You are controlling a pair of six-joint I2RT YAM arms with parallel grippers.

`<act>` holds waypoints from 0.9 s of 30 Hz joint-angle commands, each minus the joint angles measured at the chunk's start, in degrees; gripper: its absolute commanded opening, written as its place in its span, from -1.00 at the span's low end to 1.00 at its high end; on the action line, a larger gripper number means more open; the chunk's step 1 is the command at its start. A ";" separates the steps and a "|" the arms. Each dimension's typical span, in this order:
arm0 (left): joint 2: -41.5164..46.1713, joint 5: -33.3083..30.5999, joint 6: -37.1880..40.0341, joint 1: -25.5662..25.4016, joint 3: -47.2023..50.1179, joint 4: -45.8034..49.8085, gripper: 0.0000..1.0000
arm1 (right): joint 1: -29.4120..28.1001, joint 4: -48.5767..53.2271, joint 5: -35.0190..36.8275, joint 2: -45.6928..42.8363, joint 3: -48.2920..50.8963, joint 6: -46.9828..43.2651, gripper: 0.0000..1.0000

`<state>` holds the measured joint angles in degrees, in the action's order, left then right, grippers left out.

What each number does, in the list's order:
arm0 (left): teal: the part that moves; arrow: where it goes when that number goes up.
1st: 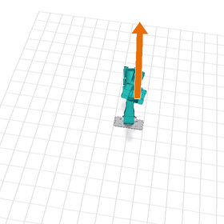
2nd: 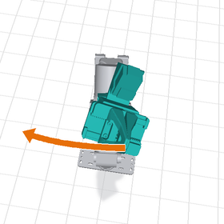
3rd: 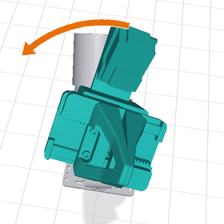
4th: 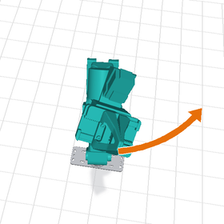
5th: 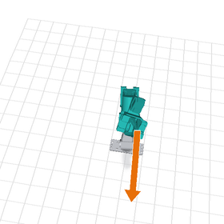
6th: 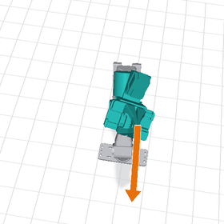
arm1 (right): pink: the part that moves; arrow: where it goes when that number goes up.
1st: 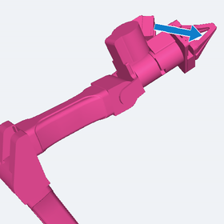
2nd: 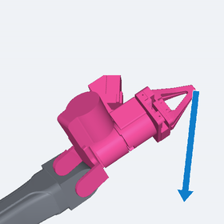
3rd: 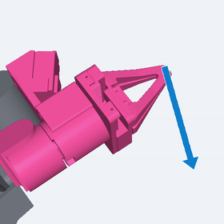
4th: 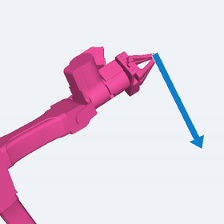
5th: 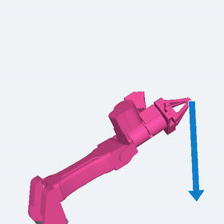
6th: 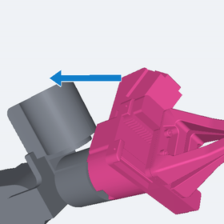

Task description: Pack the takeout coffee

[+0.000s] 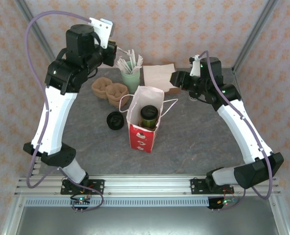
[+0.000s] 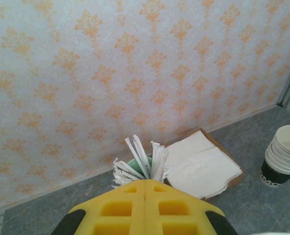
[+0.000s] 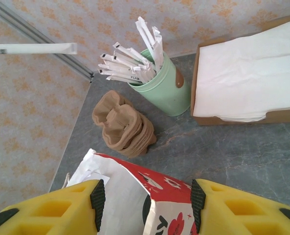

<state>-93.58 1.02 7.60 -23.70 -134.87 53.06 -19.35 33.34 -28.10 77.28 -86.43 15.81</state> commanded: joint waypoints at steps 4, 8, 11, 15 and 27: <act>6.43 -0.11 -0.53 -3.87 2.03 2.18 -1.00 | -0.22 -0.56 3.78 -3.56 1.77 -0.13 0.04; 10.68 1.83 -2.37 -6.29 5.38 1.62 -1.00 | -0.24 0.05 4.74 -5.04 2.54 -0.16 0.04; 14.17 3.45 -4.08 -7.02 8.74 0.33 -1.00 | -0.25 0.67 5.29 -6.21 3.24 -0.10 0.04; 18.32 7.64 -6.84 -7.44 13.88 -2.24 -1.00 | -0.28 -0.74 5.97 -9.12 6.81 0.52 0.04; 24.01 14.23 -6.41 -10.64 22.49 1.82 -1.00 | -0.20 -1.09 9.17 -13.29 12.51 2.54 0.03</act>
<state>-70.72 12.10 1.30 -33.43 -113.93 53.45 -19.35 33.10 -20.93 64.73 -74.81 17.15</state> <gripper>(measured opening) 0.057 0.518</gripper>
